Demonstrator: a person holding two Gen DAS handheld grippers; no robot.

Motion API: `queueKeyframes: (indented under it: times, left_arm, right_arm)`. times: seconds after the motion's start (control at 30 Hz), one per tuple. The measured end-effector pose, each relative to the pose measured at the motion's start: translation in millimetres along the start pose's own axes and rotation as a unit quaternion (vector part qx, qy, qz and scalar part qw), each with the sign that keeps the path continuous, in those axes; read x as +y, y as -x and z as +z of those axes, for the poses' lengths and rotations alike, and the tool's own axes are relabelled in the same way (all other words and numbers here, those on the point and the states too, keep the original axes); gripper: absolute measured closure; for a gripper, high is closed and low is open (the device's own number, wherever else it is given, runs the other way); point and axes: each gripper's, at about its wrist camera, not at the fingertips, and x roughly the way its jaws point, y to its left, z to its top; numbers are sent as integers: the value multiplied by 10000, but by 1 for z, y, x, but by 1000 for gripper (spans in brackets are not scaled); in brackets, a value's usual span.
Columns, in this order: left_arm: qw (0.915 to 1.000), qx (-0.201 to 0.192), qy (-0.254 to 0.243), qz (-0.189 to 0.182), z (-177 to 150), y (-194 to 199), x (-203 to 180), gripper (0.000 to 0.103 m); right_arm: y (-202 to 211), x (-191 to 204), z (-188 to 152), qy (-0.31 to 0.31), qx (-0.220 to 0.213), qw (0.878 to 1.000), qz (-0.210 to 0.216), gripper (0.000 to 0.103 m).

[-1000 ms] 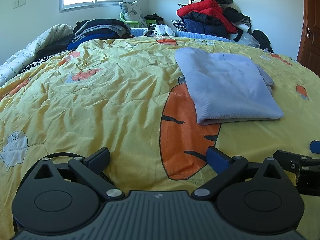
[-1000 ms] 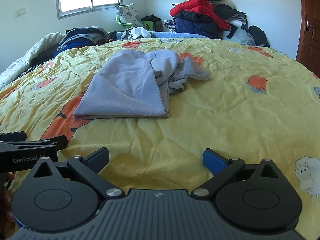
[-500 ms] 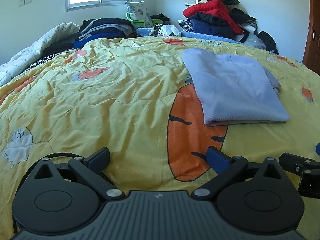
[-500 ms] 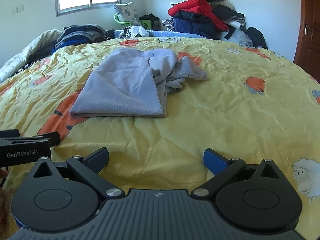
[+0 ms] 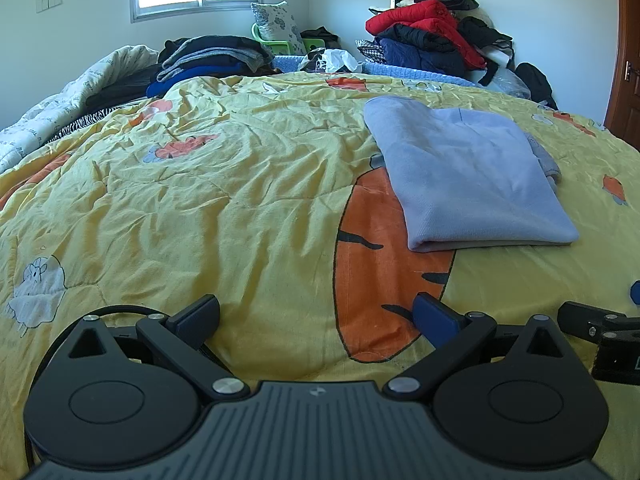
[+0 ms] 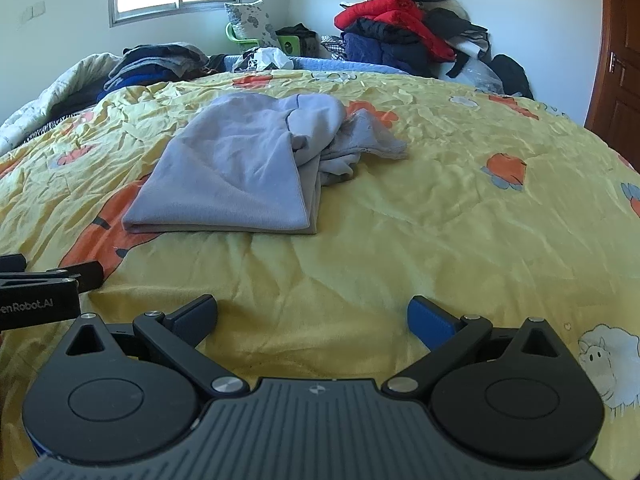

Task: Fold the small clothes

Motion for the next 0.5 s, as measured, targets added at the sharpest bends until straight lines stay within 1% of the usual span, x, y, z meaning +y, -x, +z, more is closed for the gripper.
queueKeyframes:
  times: [0.5]
  left_arm:
    - [10000, -2, -46, -45, -1, 0, -1, 0]
  right_arm:
    - [-1, 2, 0, 51, 16, 10000, -19, 0]
